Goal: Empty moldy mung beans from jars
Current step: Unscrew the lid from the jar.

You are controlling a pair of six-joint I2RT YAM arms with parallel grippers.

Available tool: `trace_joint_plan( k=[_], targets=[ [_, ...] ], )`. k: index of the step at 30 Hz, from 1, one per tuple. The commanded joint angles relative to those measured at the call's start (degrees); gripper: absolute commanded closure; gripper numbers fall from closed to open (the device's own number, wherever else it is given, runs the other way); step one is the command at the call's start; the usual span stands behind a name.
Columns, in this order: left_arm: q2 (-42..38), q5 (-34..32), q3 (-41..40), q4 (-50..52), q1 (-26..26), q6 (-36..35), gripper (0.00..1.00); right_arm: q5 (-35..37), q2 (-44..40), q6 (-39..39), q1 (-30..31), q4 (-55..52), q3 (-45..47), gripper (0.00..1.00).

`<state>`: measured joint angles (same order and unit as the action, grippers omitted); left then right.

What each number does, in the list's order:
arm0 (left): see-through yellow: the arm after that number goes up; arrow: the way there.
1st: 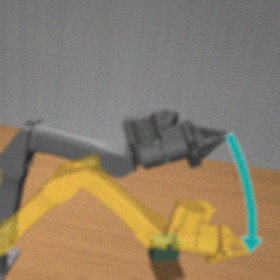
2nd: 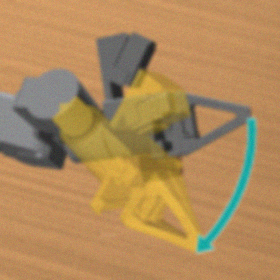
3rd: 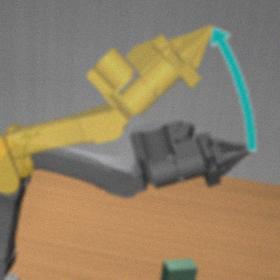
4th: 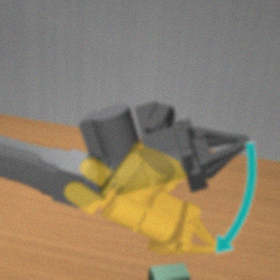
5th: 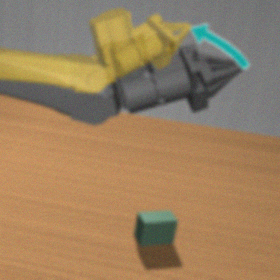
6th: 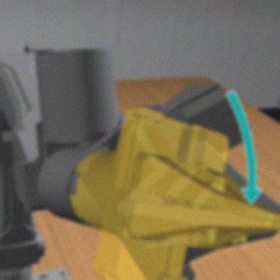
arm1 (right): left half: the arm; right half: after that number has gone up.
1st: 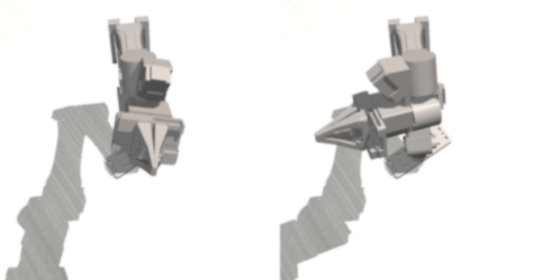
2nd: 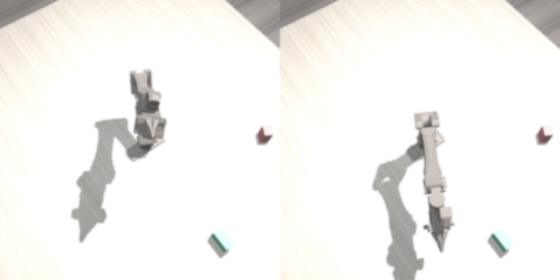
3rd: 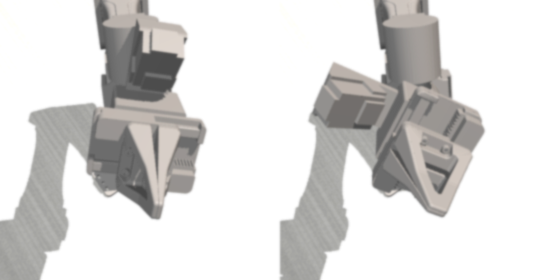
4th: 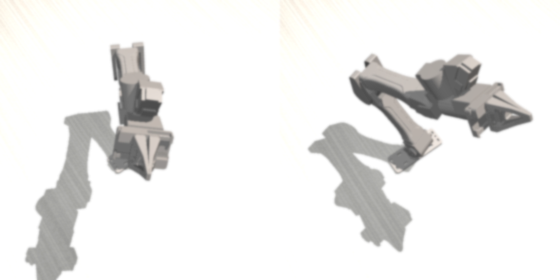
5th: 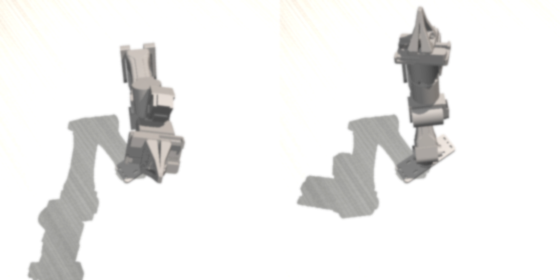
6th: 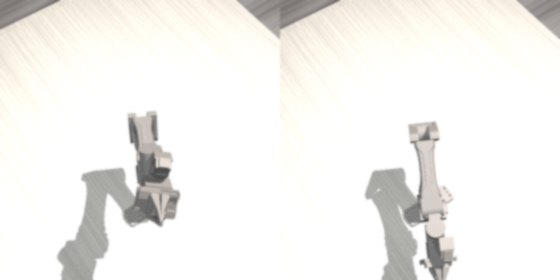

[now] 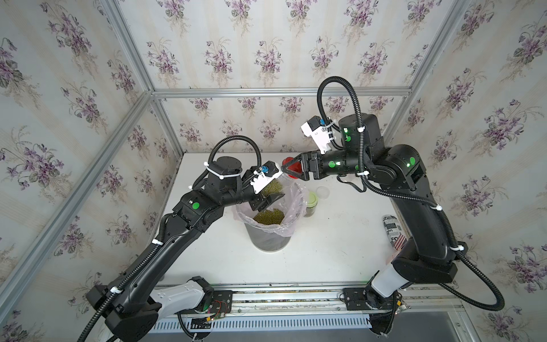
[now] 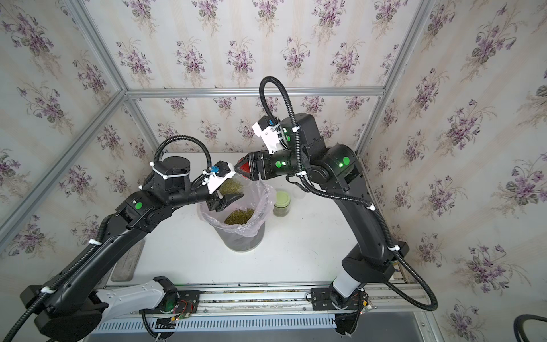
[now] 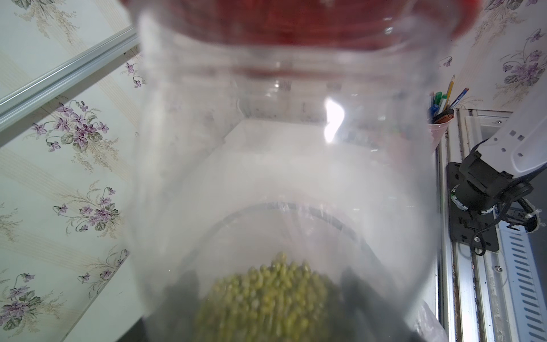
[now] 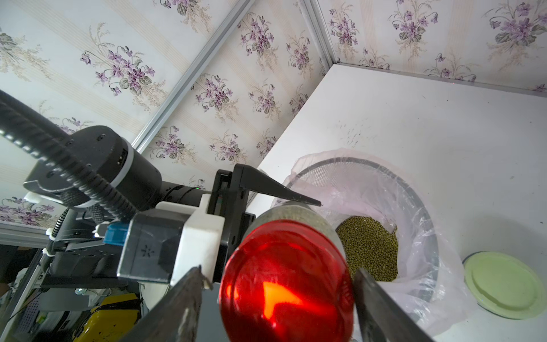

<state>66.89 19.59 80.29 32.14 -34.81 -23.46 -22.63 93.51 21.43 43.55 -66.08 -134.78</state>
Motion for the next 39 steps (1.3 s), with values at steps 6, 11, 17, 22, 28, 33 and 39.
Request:
trace_joint_plan(
  k=[6, 11, 17, 22, 28, 33, 39],
  targets=[
    [-0.2, -0.3, 0.1, -0.6, 0.0, -0.5, 0.43, -0.2, 0.0, -0.7, 0.1, -0.6, -0.4, 0.3],
    [-0.2, -0.2, 0.1, -0.6, 0.0, -0.5, 0.43, 0.9, 0.1, -1.2, 0.1, -1.4, -0.3, 0.33],
    [-0.3, 0.0, 0.1, -0.6, 0.0, -0.5, 0.44, 2.4, 0.1, -1.5, 0.2, -1.9, -0.3, 0.38],
    [-0.4, -0.1, -0.1, -0.6, 0.0, -0.6, 0.44, 1.1, -0.1, -1.4, 0.1, -1.2, -0.3, 0.4],
    [-0.5, -0.1, -0.2, -0.6, 0.0, -0.7, 0.44, 1.2, -0.6, -1.9, 0.1, -1.0, -0.3, 0.4],
    [-0.3, -0.2, -0.2, -0.6, 0.0, -0.5, 0.44, -1.1, -0.8, -1.8, -0.7, 0.6, -0.1, 0.4],
    [-0.4, -0.2, -0.3, -0.6, -0.1, -0.4, 0.44, -3.8, -0.8, -1.5, -0.8, 2.3, -0.2, 0.4]
  ],
)
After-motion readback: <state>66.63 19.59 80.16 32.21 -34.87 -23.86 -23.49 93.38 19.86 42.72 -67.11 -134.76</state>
